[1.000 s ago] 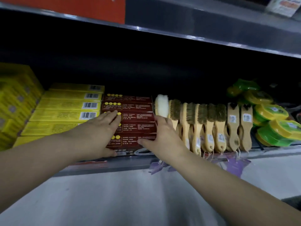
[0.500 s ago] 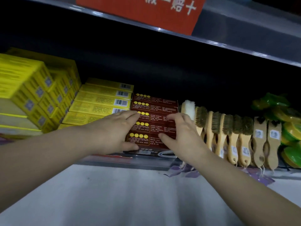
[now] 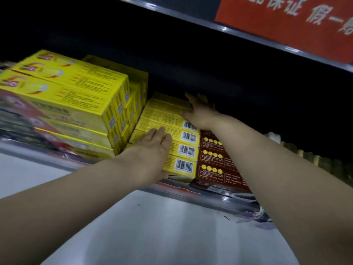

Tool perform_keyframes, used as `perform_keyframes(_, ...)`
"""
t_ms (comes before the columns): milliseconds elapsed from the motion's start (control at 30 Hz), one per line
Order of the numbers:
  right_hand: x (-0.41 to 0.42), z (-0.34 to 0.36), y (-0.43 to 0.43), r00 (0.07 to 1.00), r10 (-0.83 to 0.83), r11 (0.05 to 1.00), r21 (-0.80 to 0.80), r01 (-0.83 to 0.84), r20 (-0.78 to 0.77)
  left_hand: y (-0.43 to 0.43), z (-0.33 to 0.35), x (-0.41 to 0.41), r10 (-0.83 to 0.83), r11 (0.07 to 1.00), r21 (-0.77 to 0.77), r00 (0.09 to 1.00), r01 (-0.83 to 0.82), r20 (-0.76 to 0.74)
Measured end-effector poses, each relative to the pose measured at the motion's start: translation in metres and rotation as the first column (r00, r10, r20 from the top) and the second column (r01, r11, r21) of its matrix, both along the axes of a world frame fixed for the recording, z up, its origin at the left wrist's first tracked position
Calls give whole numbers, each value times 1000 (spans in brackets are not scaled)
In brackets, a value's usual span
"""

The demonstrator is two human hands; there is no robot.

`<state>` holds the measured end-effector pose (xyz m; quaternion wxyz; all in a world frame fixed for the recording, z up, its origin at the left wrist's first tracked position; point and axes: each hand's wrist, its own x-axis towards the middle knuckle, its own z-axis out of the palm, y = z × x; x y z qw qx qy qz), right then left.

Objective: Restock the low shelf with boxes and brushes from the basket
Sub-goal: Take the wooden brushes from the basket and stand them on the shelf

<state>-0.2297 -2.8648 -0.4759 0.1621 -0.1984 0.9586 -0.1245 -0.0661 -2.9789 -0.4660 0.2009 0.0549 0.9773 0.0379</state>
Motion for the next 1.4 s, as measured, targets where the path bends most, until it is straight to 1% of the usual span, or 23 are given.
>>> perform_keyframes(67, -7, -6, -8, 999, 47, 998, 45, -48, 22, -1, -2, -1, -13, 1000, -13, 1000, 13, 0)
perform_keyframes(133, -9, -10, -12, 997, 74, 996, 55, -75, 22, -1, -2, -1, -20, 1000, -21, 1000, 20, 2)
perform_keyframes(300, -10, -12, -11, 997, 66, 997, 45, -68, 27, 1, -3, 0, -20, 999, -42, 999, 18, -41)
perform_keyframes(367, -5, -9, -13, 999, 49, 996, 68, -51, 21, 1, 2, 10, -35, 999, -1, 996, 35, -83)
perform_keyframes(433, 10, -2, -19, 997, 35, 995, 91, -29, -72, 0, 17, 24, -63, 989, 116, 977, 88, -201)
perform_keyframes(467, 22, 3, -23, 991, 24, 998, 53, -18, -129, -2, 27, 33, -70, 974, 189, 957, 126, -281)
perform_keyframes(500, 37, 8, -28, 987, 6, 999, -35, -12, -162, -5, 38, 43, -63, 952, 257, 929, 166, -365)
perform_keyframes(567, 72, 18, -36, 992, -23, 955, -295, -15, -128, -17, 64, 62, -21, 913, 341, 861, 224, -509)
perform_keyframes(600, 91, 21, -39, 996, -16, 910, -414, -23, -90, -26, 76, 70, 4, 900, 362, 825, 244, -566)
perform_keyframes(667, 125, 28, -41, 1000, 3, 807, -590, -14, -20, -51, 91, 85, 75, 872, 402, 736, 278, -673)
perform_keyframes(733, 148, 37, -46, 998, 8, 711, -702, 33, 55, -81, 98, 96, 202, 861, 444, 634, 247, -747)
perform_keyframes(767, 155, 42, -49, 995, 13, 676, -734, 63, 97, -96, 98, 99, 300, 848, 490, 579, 203, -758)
perform_keyframes(833, 164, 53, -58, 985, 43, 624, -774, 105, 168, -124, 92, 101, 524, 770, 629, 459, 106, -718)
perform_keyframes(867, 167, 57, -62, 981, 59, 609, -785, 112, 187, -136, 87, 99, 616, 711, 699, 415, 72, -669)
perform_keyframes(900, 169, 59, -66, 978, 70, 615, -780, 111, 195, -146, 81, 96, 692, 642, 765, 401, 39, -601)
perform_keyframes(933, 171, 61, -69, 978, 76, 640, -762, 102, 196, -153, 76, 93, 752, 565, 825, 412, 1, -515)
perform_keyframes(1000, 173, 61, -74, 979, 78, 698, -712, 80, 186, -164, 70, 83, 823, 386, 917, 486, -100, -293)
perform_keyframes(1033, 174, 61, -76, 980, 69, 716, -693, 80, 184, -168, 68, 78, 828, 315, 937, 526, -151, -194)
perform_keyframes(1067, 174, 61, -77, 981, 58, 725, -683, 87, 187, -170, 68, 74, 823, 270, 944, 555, -192, -122)
perform_keyframes(1133, 173, 61, -79, 982, 40, 727, -680, 97, 184, -172, 70, 68, 803, 227, 945, 594, -235, -45)
perform_keyframes(1200, 173, 62, -83, 985, 28, 731, -676, 96, 170, -174, 75, 64, 783, 205, 949, 622, -239, -12)
perform_keyframes(1300, 173, 62, -90, 989, -3, 732, -673, 104, 149, -178, 75, 58, 767, 225, 935, 641, -276, 5)
perform_keyframes(1400, 174, 59, -92, 990, -48, 708, -695, 125, 129, -178, 74, 55, 755, 253, 927, 656, -277, -10)
